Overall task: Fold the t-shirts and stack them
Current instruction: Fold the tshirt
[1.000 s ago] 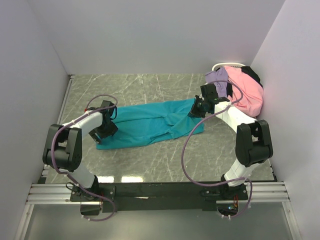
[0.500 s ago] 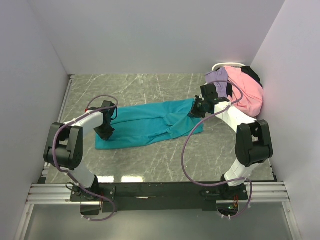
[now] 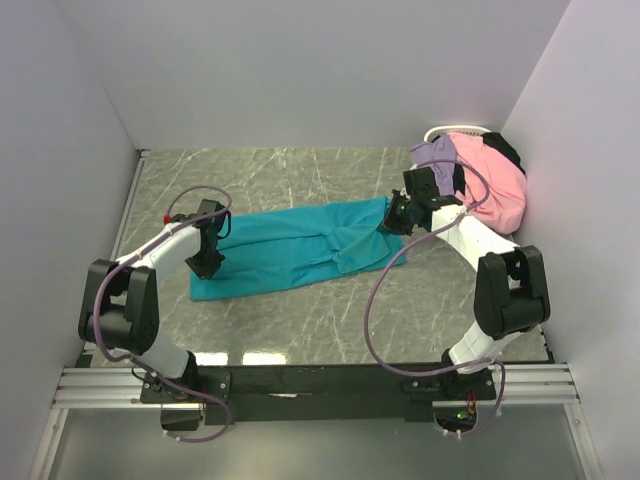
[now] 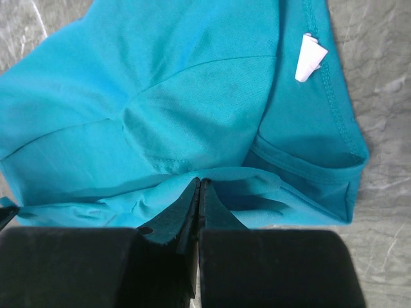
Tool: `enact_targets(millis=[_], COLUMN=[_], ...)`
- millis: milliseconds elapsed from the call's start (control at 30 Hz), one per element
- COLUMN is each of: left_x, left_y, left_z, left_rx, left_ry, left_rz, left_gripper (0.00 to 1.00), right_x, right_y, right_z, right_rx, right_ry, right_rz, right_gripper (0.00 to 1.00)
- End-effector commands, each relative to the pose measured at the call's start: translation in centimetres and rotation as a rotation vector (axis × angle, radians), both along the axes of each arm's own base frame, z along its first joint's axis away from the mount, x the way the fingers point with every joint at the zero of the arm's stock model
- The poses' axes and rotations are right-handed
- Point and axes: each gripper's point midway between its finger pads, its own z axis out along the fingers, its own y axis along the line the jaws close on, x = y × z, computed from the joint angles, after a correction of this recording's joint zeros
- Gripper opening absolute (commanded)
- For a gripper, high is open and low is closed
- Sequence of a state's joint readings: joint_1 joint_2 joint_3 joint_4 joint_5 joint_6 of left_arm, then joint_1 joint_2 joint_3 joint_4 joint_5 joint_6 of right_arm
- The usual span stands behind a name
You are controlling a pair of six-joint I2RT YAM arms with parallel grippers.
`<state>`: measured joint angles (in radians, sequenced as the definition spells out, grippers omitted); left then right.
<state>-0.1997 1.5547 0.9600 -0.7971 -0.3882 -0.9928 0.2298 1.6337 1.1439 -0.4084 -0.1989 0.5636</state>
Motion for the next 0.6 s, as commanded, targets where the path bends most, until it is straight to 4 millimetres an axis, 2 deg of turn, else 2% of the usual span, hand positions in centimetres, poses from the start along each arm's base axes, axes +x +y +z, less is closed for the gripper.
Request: enact_targets(millis=[0,167,367,567], left_x=[0.1,-0.2,-0.3,0.5], left_y=[0.8,1.3,1.7,1.7], left_z=[2.4,2.4,1.3,0.1], left_rx=[0.028,0.056,0.085,0.104], left_ry=[-0.059,-0.056,-0.016,0.019], left_rz=[0.031,0.05,0.06,0.05], left_gripper=[0.01,0.01,0.02,0.18], right_x=[0.4,0.8,1.8,2.8], right_y=[-0.9,-0.9,-0.8,-0.8], right_z=[2.4,2.1,1.5,0.8], right_rx=[-0.027,-0.032,-0.045,-0.061], right_ry=[-0.08,-0.075,-0.071,-0.053], right_rz=[-0.014,-0.014,-0.014,-0.01], right_gripper=[0.0,0.0,0.0,0.0])
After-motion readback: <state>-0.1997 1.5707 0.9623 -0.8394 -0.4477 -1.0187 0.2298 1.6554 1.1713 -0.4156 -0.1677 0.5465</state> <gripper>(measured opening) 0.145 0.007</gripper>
